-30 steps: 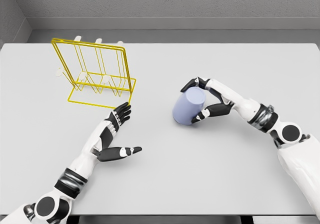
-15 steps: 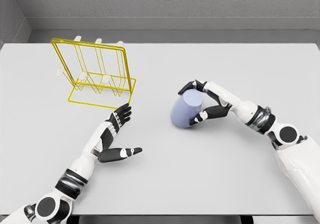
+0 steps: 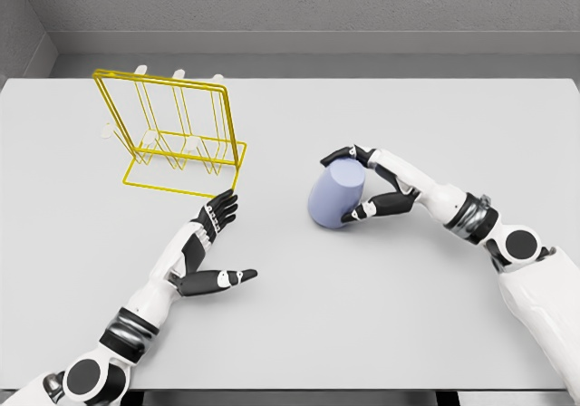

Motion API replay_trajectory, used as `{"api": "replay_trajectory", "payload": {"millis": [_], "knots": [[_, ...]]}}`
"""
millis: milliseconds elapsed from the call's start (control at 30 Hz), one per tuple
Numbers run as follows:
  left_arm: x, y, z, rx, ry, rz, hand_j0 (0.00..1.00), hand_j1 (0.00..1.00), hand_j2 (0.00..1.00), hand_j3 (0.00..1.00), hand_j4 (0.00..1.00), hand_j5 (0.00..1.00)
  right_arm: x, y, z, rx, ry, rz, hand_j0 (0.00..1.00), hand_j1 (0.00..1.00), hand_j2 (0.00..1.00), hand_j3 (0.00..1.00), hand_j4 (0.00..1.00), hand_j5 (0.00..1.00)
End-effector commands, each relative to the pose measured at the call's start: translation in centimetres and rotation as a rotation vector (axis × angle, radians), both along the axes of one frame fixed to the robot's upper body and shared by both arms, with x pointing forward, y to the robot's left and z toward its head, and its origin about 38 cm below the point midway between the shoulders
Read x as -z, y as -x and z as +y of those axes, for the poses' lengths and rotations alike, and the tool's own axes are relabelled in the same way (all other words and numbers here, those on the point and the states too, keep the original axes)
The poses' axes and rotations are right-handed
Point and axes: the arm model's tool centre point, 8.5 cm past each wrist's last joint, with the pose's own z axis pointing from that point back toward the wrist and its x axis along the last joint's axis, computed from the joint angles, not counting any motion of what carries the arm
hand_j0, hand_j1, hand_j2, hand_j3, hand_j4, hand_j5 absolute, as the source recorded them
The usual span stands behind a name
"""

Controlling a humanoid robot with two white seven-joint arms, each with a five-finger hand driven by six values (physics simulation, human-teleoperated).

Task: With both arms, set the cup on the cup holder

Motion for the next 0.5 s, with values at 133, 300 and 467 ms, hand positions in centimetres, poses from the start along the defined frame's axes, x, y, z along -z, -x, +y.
{"api": "replay_trajectory", "payload": {"millis": [133,300,467], "knots": [[0.02,0.11,-0.01,0.0,0.0,0.001,1.0,1.0,1.0,1.0,1.0,1.0,0.4,0.04,-0.05,0.006,-0.005,0.014,0.9,0.9,0.9,0.9,0.9,0.9],[0.02,0.11,-0.01,0.0,0.0,0.001,1.0,1.0,1.0,1.0,1.0,1.0,0.46,0.08,-0.12,0.007,-0.003,0.015,0.96,0.96,0.96,0.96,0.96,0.96],[0.04,0.11,-0.01,0.0,-0.001,0.002,1.0,1.0,1.0,1.0,1.0,1.0,0.46,0.11,-0.57,0.014,0.001,0.016,1.0,1.0,1.0,1.0,1.0,1.0]]}}
